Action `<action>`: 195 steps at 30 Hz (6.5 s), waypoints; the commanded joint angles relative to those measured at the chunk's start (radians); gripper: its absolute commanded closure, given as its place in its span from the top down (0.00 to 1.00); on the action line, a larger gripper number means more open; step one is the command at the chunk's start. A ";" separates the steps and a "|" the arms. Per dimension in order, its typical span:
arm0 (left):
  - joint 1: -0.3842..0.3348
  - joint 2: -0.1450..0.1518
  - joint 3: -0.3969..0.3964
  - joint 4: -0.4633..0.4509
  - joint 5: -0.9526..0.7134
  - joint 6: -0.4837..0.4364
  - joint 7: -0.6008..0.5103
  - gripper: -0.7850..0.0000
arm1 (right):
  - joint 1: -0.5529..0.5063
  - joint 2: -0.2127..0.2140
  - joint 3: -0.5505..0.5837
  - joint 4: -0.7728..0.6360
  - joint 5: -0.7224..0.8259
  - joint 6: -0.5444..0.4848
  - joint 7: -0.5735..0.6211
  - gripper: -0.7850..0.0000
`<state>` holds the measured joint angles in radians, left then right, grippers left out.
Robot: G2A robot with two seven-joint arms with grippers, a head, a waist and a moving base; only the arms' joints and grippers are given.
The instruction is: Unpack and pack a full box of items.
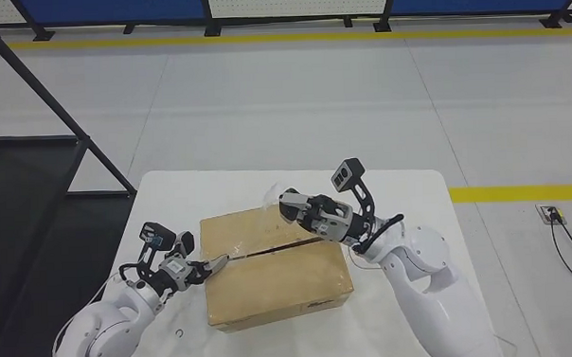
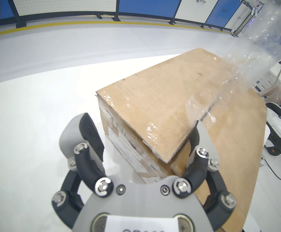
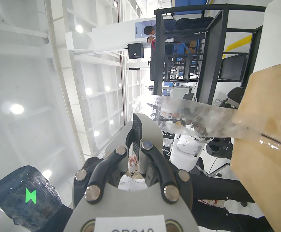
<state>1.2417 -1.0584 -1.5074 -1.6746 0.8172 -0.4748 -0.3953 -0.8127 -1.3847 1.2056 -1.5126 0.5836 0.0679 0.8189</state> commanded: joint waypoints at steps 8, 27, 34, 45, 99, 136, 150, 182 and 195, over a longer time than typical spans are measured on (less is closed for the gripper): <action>-0.016 0.000 0.017 0.009 -0.004 0.003 -0.007 1.00 | -0.038 0.019 0.048 -0.032 -0.032 0.083 -0.008 0.00; -0.035 0.002 0.036 0.021 -0.006 0.010 -0.012 1.00 | -0.085 0.053 0.111 -0.045 -0.065 0.232 -0.012 0.00; -0.038 0.003 0.038 0.026 -0.008 0.011 -0.012 1.00 | -0.096 0.062 0.122 -0.034 -0.060 0.255 -0.013 0.00; -0.050 0.003 0.052 0.036 -0.006 0.015 -0.019 1.00 | -0.122 0.081 0.150 -0.031 -0.062 0.305 -0.004 0.00; -0.080 0.008 0.077 0.045 -0.003 0.039 -0.035 1.00 | -0.130 0.169 0.234 0.007 -0.127 0.373 -0.025 1.00; 0.048 0.021 -0.120 -0.010 -0.093 0.076 0.132 1.00 | 0.219 0.146 -0.151 0.245 -0.264 0.515 0.171 0.00; 0.062 0.020 -0.126 -0.001 -0.108 0.070 0.149 1.00 | 0.254 0.140 -0.238 0.223 -0.355 0.464 0.165 0.00; 0.130 0.023 -0.202 -0.001 -0.150 0.050 0.195 1.00 | 0.427 0.016 -0.539 0.338 -0.417 0.374 0.080 0.00; 0.180 0.023 -0.245 -0.006 -0.168 0.041 0.233 1.00 | 0.463 -0.043 -0.614 0.363 -0.443 0.331 0.030 0.00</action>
<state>1.4174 -1.0352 -1.7494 -1.6810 0.6501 -0.4322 -0.1653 -0.3536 -1.4227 0.5968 -1.1553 0.1395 0.4022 0.8506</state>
